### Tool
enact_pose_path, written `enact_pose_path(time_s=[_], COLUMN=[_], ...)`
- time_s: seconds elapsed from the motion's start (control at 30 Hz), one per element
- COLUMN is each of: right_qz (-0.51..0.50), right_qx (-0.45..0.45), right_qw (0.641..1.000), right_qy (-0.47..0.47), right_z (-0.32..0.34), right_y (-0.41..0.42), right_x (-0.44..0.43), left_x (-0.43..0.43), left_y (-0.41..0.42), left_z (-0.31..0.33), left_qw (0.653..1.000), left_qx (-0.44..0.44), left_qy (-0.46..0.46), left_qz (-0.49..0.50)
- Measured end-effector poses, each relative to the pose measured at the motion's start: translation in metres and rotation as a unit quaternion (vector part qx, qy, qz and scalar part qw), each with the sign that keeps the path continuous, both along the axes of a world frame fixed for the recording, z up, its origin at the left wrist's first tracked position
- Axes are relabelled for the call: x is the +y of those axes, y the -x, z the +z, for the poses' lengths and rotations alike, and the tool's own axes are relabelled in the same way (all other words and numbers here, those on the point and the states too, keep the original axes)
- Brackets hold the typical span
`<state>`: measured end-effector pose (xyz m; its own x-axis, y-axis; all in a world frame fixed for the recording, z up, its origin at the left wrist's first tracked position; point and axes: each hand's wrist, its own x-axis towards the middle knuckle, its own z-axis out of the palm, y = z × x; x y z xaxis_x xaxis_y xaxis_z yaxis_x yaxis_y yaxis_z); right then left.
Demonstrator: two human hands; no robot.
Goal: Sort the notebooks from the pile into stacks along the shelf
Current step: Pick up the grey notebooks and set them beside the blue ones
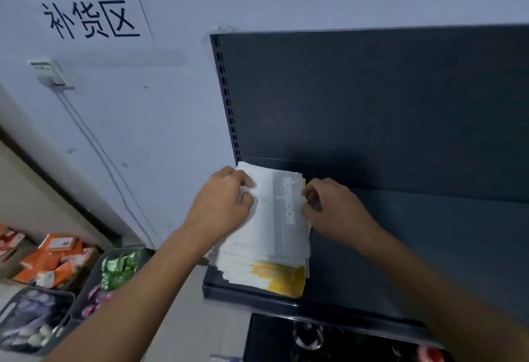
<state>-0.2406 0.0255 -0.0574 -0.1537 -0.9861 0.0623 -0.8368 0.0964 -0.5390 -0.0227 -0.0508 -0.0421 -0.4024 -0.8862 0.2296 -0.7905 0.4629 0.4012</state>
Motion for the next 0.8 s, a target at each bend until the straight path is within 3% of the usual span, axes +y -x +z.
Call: enact_pose_path(time_s=[0.23,0.37,0.53,0.8], right_qz=[-0.076,-0.062,-0.067,-0.037], right_qx=[0.007,0.048,0.107,0.193], right_qw=[0.997,0.997,0.992,0.979], right_qy=[-0.016,-0.022,0.013,0.061], right_z=[-0.016,-0.018,-0.020,-0.023], right_y=[-0.026,-0.039,-0.052,-0.066], right_x=[0.001,0.001,0.001,-0.002], left_x=[-0.010,-0.020,-0.026,-0.028], left_y=[-0.008,-0.007,-0.004,-0.006], left_z=[-0.009,-0.010,-0.006,-0.003], left_qw=[0.995,0.987,0.982,0.978], left_qx=[-0.021,-0.044,-0.087,-0.080], left_qy=[-0.089,-0.143,-0.151,-0.164], left_qz=[0.036,0.051,0.066,0.096])
